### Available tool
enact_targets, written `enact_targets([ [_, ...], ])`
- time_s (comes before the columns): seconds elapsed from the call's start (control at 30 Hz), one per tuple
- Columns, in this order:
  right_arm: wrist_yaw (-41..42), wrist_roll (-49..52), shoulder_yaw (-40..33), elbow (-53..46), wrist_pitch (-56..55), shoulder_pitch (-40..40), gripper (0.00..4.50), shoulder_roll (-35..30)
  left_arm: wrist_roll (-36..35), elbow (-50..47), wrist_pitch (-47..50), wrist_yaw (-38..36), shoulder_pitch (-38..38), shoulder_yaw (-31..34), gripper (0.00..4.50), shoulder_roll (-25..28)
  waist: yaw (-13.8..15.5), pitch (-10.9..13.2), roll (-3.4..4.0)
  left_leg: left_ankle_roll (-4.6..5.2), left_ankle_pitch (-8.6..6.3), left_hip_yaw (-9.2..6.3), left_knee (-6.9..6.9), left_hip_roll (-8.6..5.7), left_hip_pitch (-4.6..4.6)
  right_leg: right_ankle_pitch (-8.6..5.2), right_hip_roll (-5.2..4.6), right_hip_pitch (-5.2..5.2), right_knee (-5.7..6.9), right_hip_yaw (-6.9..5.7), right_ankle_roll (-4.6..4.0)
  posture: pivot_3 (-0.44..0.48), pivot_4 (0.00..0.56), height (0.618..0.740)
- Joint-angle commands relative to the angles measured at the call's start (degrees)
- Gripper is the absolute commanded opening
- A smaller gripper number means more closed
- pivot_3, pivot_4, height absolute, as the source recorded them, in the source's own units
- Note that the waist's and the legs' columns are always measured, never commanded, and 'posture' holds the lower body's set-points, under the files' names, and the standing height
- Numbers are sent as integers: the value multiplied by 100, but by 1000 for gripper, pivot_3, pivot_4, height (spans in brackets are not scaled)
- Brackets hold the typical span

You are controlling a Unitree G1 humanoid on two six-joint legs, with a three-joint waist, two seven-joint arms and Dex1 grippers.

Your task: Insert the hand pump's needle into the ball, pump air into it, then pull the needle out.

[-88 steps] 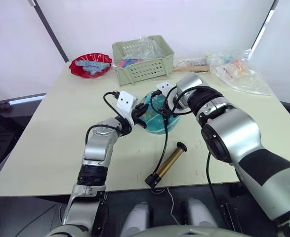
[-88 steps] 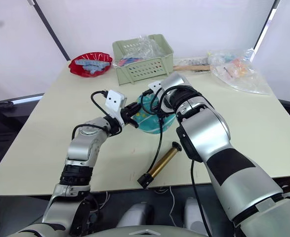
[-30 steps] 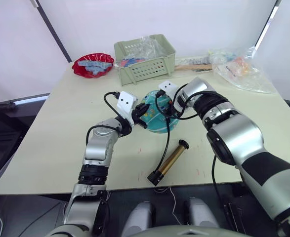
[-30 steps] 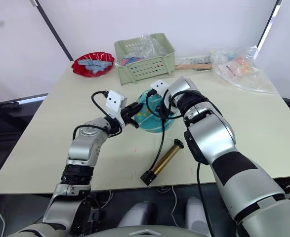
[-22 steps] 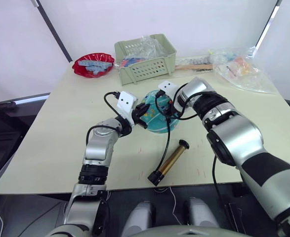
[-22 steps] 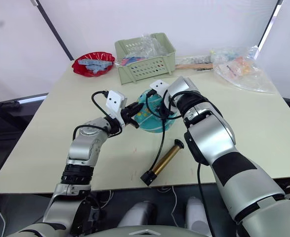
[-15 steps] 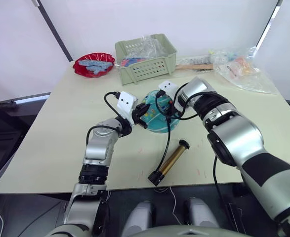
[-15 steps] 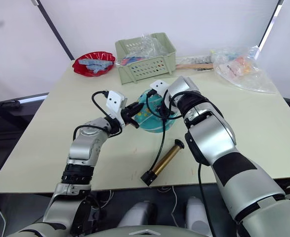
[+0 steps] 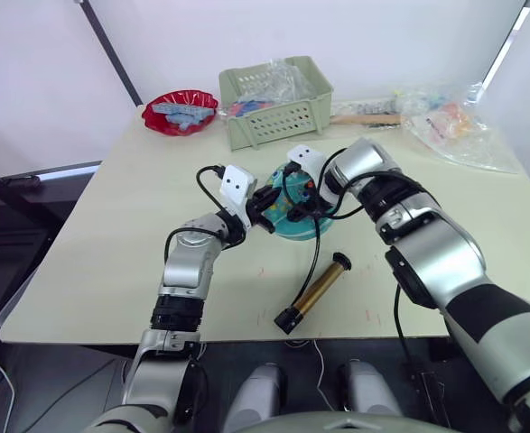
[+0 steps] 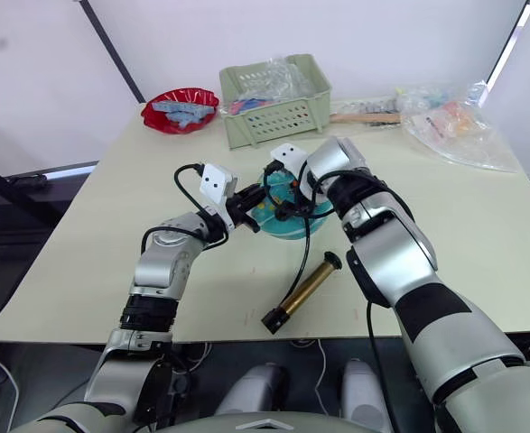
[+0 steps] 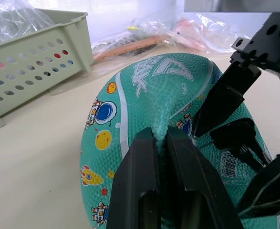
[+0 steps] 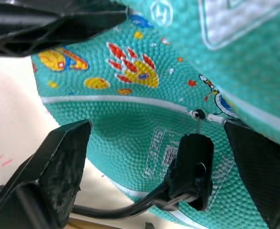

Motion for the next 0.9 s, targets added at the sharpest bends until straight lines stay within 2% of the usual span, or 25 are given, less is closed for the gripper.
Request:
enact_targets([
  [0.03, 107, 132, 153, -1134, 385, 169, 4421, -320, 143, 637, 253, -331, 317, -658, 0, -136, 26, 6, 6, -7, 5, 1, 0, -4, -6, 1, 1, -7, 0, 4, 2, 0, 150, 740],
  [0.2, 145, 454, 185, -2831, 813, 881, 4421, -962, 160, 692, 229, -345, 291, -657, 0, -142, 175, 6, 7, 4, 27, -22, 4, -22, -72, 5, 0, -60, -5, -9, 39, 0, 150, 740],
  [0.33, -26, 721, 131, -3787, 928, 1354, 4421, -1312, 172, 709, 237, -368, 259, -655, 0, -141, 238, 9, 7, 4, 25, -36, 0, -41, -92, -2, -32, -75, -7, -19, 49, 0, 150, 740],
  [0.53, -464, 1162, -289, -4810, 924, 1929, 4421, -1562, 163, 709, 252, -377, 224, -658, 0, -113, 248, 14, 0, 0, 20, -43, -2, -49, -101, -13, -44, -73, -16, -30, 67, 0, 150, 740],
  [0.73, -955, 1649, -1048, -6138, 703, 2898, 4421, -1610, 160, 758, 252, -390, 185, -672, 0, -81, 267, 16, -4, 7, 24, -62, -3, -49, -108, -13, -46, -67, -29, -53, 67, 0, 150, 740],
  [0.9, -1258, 1832, -1113, -6735, 470, 3547, 4421, -1819, 154, 768, 259, -383, 168, -648, 0, -65, 265, 18, -6, 10, 26, -62, -4, -49, -110, -13, -47, -65, -35, -55, 67, 0, 150, 740],
])
